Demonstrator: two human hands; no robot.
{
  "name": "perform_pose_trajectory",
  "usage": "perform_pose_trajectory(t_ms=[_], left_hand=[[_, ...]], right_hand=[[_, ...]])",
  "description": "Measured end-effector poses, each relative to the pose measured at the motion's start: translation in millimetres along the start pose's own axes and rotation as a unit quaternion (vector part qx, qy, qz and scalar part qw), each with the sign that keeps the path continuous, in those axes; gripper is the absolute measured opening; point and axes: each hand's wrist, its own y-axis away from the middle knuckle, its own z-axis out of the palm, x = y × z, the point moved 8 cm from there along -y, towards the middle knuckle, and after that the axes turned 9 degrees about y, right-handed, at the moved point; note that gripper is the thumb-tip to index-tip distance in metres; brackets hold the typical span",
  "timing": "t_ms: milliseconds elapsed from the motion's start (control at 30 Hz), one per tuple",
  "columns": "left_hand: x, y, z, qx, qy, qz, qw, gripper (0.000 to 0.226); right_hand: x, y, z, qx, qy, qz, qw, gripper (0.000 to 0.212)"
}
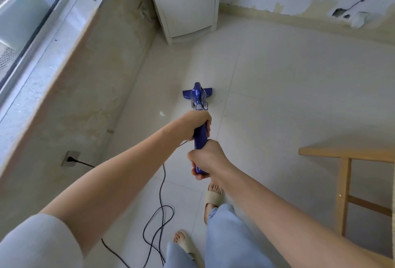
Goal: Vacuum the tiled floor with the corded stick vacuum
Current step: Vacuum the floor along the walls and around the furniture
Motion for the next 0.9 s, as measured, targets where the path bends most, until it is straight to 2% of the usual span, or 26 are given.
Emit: perform_pose_trajectory(t_ms=[267,633,900], left_hand=[[33,-19,-9,0.026,0.032,-0.008,0.999,0.025],[95,-95,9,0.068,0.028,0.045,0.996,0.033],[91,-120,43,0.059,0.094,0.043,0.993,0.026]], right_hand=[[-30,-37,-2,-0.025,0.014,-0.012,1.0,0.025],[-64,-141,-59,0.016,0.092,-0.056,0.994,0.022],[-42,-171,-89,0.022,0.077,-0.015,0.997,0.035]])
